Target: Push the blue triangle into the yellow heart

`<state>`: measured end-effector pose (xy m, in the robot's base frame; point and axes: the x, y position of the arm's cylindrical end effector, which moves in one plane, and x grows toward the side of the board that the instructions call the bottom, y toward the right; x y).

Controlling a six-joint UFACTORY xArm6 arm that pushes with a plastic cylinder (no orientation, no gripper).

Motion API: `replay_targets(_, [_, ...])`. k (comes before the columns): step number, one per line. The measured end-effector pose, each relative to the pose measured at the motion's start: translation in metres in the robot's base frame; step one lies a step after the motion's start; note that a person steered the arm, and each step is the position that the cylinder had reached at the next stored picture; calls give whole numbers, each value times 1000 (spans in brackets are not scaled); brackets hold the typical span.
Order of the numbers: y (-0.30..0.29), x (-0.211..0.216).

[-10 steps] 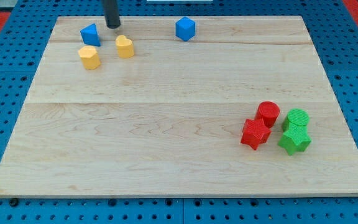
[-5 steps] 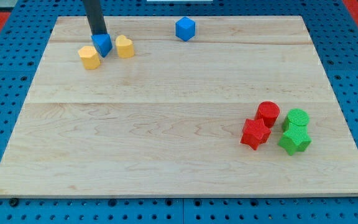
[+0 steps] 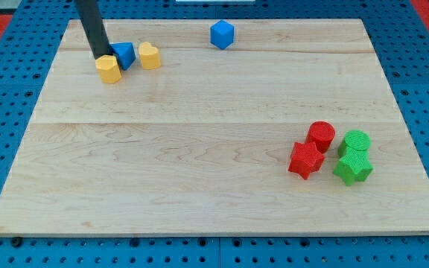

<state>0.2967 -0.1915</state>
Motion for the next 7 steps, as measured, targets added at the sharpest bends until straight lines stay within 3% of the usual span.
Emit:
replay_targets(5, [20, -49])
replay_targets(7, [51, -41])
